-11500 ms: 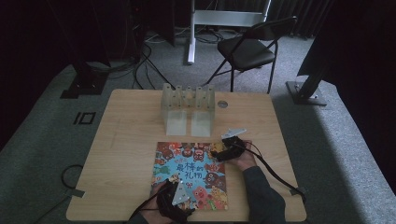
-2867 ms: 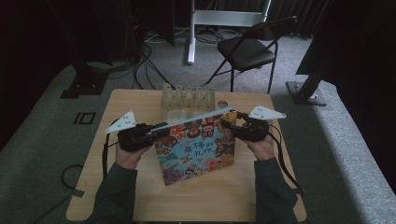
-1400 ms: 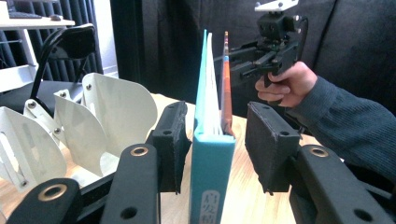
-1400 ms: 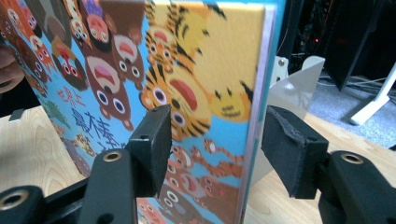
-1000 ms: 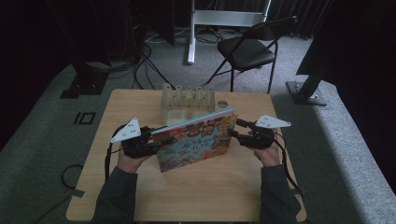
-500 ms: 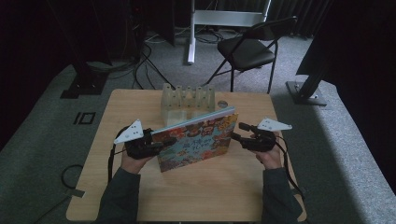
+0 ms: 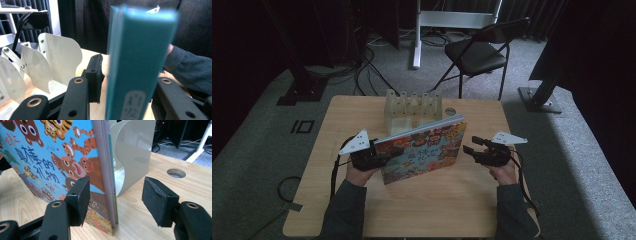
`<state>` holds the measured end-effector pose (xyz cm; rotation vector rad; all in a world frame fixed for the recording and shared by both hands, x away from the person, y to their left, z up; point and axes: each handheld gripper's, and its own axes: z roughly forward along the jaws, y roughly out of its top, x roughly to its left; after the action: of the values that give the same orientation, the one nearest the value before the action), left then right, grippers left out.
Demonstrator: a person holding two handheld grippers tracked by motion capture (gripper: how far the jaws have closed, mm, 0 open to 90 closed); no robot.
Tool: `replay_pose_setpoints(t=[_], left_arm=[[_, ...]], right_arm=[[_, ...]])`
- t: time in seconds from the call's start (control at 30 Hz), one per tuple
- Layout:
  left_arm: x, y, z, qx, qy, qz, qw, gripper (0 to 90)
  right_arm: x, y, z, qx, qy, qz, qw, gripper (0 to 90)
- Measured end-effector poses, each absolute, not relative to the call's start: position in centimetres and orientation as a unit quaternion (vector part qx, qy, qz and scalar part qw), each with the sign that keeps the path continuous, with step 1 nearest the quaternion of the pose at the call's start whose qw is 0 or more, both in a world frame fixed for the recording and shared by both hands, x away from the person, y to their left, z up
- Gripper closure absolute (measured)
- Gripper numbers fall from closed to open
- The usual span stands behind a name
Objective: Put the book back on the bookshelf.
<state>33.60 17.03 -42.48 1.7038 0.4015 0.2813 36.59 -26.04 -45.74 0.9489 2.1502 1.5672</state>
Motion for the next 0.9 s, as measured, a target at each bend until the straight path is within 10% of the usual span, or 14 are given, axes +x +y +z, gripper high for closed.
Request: replay_pose_setpoints(t=[0.9], left_arm=[[32.3, 16.0, -43.2, 0.752, 0.151, 0.158, 0.621, 79.8]], right_arm=[[36.6, -27.2, -47.0, 0.356, 0.752, 0.529, 0.167, 39.1]])
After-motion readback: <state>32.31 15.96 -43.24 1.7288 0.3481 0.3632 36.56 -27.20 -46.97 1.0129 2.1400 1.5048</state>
